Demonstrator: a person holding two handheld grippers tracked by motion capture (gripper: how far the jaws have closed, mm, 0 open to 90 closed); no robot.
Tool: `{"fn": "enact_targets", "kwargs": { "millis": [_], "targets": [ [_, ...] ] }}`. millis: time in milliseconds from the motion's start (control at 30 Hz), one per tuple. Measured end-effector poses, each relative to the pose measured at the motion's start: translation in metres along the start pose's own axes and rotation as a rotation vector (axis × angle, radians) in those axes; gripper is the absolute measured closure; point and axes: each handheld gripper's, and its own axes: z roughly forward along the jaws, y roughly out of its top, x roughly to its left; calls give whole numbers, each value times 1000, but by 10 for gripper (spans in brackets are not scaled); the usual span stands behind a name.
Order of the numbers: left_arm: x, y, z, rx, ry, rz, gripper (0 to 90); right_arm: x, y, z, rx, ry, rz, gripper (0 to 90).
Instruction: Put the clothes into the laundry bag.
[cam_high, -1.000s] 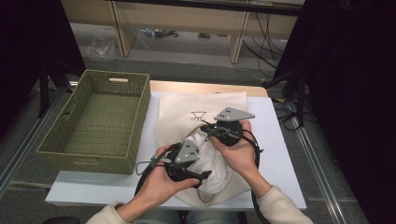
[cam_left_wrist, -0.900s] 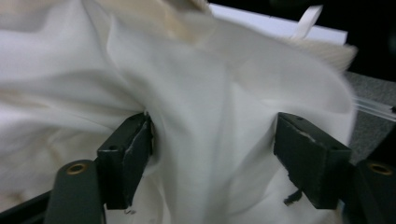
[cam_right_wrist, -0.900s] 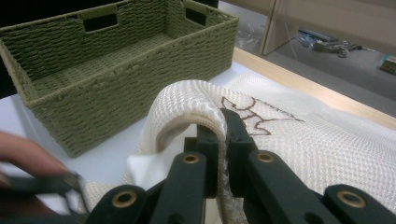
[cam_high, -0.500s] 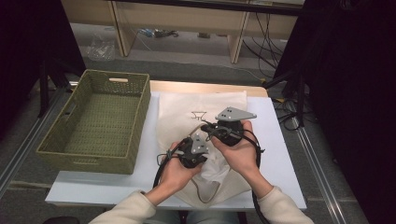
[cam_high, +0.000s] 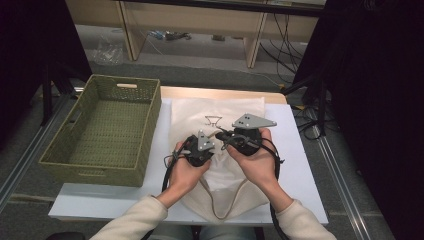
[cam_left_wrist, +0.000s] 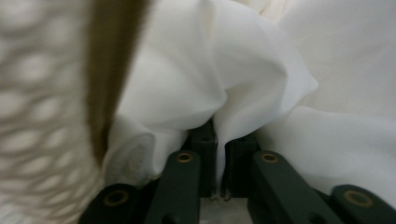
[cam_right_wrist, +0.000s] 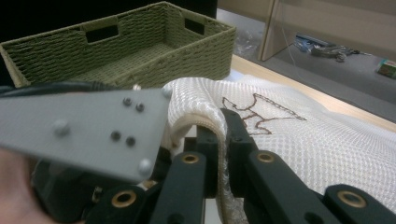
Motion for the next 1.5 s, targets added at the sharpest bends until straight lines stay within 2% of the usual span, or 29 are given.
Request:
{"fn": "enact_targets", "kwargs": {
  "millis": [33,67,100,200,233,333,400,467,600,667,767,867,933,1067,1133,1233,1300,1333,1400,1500],
  "targets": [
    [-2,0,-2,13,-32,7,781,0,0,0,-1,-6,7,881],
    [-5,0,-2,3,-42,0,734,-1,1,-1,-10,-24,-3,881],
    [-6,0,-4,-5,-59,6,698,-1,0,-1,-9,-14,12,881],
    [-9,-2,-13,-19,-87,16,570,-1,0,0,-14,-7,14,881],
    [-9,-3,-16,-24,-98,14,531,-2,0,-1,-10,-26,-4,881],
    [-11,-6,-29,-33,-110,36,416,-1,0,0,2,-7,6,881],
    [-12,-9,-37,-41,-119,35,372,0,0,0,3,-6,4,881],
    [-13,-13,-47,-38,-131,70,351,-1,0,1,1,-8,2,881],
    [-18,-23,-56,-18,-143,84,331,0,0,1,7,-7,6,881],
    [-20,-26,-56,-1,-149,92,343,-1,0,2,-4,-11,-12,880],
    [-26,-30,-46,40,-165,117,370,0,0,2,-2,-7,-8,880],
    [-33,-34,-34,92,-175,156,439,0,0,1,6,-11,-10,880],
    [-39,-35,-26,118,-200,192,509,0,-1,3,2,-2,7,881],
    [-46,-35,-10,133,-220,205,640,-1,0,1,8,-11,-6,880],
    [-45,-33,-2,135,-212,200,700,0,-1,2,5,-3,6,881],
    [-43,-29,9,113,-192,170,789,1,-1,2,4,-5,6,881],
    [-40,-27,13,100,-156,144,828,0,-1,1,9,-4,7,880],
    [-38,-26,15,95,-142,131,847,-2,0,0,4,-18,-4,881],
    [-35,-23,19,75,-117,111,873,-2,0,1,-4,-11,10,880],
    [-34,-18,22,52,-105,105,885,-4,0,0,-8,-13,12,880]
  ]
}}
